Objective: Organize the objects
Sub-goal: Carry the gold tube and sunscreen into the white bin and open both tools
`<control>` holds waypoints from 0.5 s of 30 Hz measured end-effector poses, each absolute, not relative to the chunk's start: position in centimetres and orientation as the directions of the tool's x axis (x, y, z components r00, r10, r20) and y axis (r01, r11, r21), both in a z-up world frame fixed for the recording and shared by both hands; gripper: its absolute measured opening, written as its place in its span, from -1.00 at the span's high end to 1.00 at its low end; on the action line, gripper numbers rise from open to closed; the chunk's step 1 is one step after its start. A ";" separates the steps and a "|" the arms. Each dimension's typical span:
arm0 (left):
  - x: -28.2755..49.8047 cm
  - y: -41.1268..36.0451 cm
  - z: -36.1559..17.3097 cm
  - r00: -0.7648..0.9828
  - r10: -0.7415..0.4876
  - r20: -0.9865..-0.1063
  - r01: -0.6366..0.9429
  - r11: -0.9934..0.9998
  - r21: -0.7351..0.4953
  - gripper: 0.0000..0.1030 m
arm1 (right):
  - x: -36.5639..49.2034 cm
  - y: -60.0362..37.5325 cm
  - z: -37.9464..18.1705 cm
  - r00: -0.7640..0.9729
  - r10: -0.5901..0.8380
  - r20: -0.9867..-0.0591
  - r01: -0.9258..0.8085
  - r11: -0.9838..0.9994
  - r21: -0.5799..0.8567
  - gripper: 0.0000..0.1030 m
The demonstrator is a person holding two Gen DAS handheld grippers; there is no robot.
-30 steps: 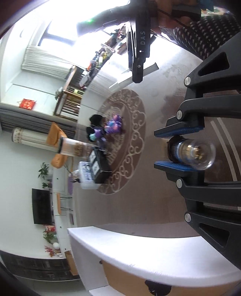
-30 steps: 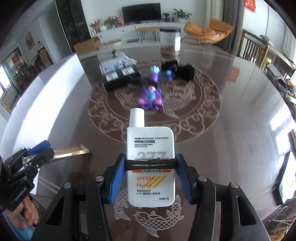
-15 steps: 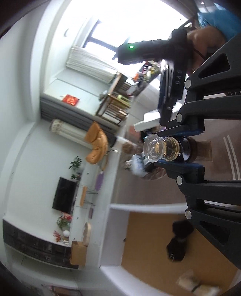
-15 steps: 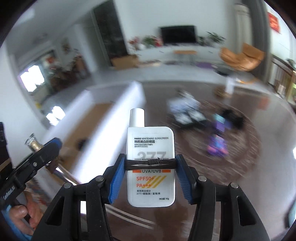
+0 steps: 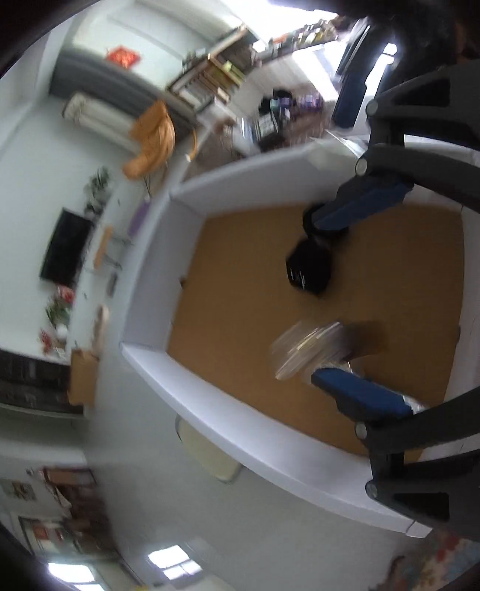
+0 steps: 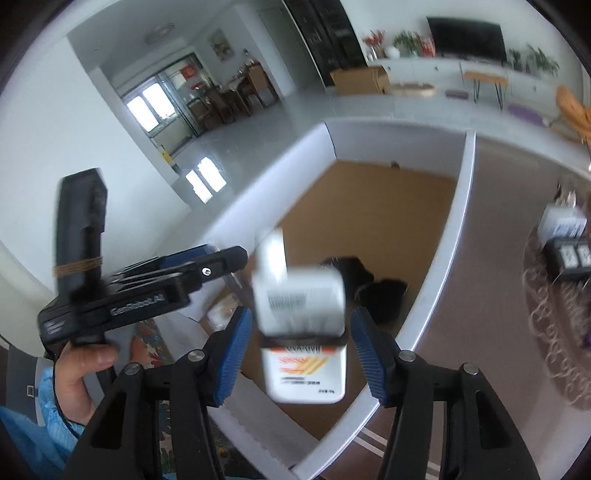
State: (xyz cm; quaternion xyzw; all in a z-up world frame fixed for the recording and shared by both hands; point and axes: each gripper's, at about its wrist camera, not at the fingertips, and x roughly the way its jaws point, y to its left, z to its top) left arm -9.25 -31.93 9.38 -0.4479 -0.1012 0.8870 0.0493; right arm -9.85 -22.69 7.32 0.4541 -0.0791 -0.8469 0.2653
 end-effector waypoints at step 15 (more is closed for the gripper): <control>-1.9 -11.2 10.5 -0.502 0.513 -0.696 -0.496 -0.830 -0.254 -1.00 | -1.8 3.9 -3.0 -0.592 0.181 -0.785 -0.264 -0.964 -0.024 -0.87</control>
